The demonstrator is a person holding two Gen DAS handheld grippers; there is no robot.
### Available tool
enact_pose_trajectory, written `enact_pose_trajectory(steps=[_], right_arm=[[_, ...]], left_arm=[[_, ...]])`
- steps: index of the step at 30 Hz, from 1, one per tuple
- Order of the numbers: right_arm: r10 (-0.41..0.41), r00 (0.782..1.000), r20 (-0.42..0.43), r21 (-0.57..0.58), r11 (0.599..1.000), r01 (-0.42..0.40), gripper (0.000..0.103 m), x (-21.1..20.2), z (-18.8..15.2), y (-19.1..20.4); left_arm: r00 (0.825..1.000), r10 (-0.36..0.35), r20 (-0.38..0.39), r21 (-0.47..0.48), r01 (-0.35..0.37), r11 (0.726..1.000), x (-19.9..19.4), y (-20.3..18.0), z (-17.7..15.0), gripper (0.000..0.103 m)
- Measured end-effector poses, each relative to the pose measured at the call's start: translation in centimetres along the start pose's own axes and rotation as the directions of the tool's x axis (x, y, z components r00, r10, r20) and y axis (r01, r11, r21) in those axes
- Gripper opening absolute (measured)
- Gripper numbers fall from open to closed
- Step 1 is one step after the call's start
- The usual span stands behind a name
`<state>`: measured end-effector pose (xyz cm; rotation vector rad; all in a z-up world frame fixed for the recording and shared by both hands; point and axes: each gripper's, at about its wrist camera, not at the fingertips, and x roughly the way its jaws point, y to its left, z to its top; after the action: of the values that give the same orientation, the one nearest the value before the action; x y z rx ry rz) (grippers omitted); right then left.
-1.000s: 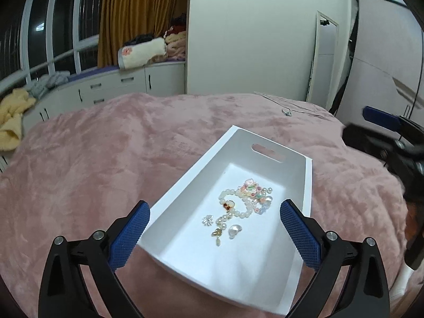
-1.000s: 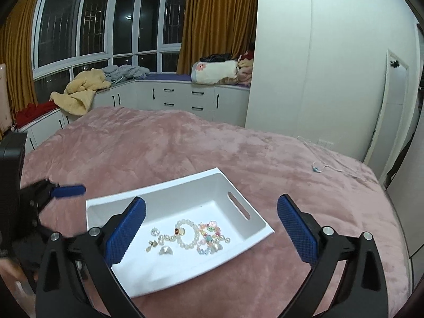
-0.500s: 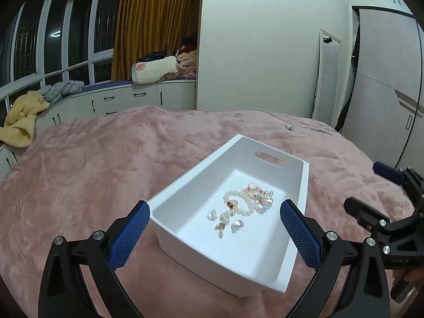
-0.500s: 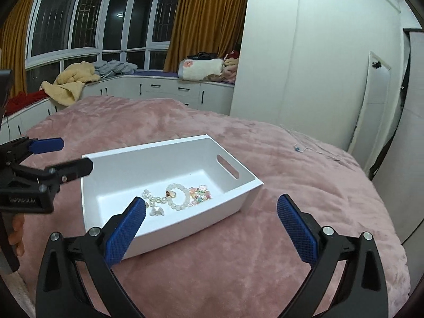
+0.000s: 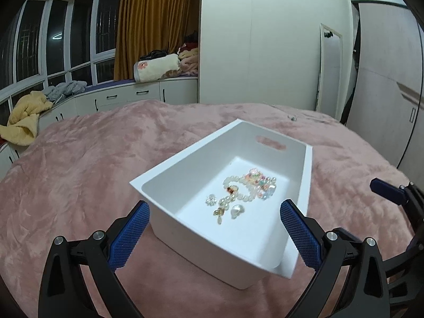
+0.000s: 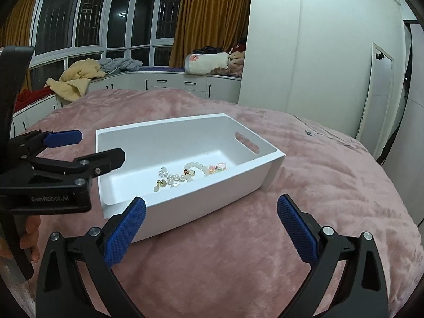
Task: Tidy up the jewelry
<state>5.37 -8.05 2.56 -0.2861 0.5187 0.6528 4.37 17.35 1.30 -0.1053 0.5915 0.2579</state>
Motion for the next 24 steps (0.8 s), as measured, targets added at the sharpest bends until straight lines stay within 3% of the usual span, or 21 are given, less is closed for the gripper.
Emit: enact_pose_trajectory(steps=[8, 24], right_arm=[[-0.009, 1.000, 0.009, 0.008, 1.000, 0.009, 0.098, 0.06, -0.22, -0.39], [-0.008, 1.000, 0.029, 0.002, 1.000, 0.008, 0.098, -0.02, 0.21, -0.51]], left_arm=[[1.000, 0.024, 0.004, 0.034, -0.024, 0.999, 0.55, -0.14, -0.16, 0.100], [1.000, -0.007, -0.011, 0.048, 0.007, 0.999, 0.27, -0.08, -0.11, 0.100]])
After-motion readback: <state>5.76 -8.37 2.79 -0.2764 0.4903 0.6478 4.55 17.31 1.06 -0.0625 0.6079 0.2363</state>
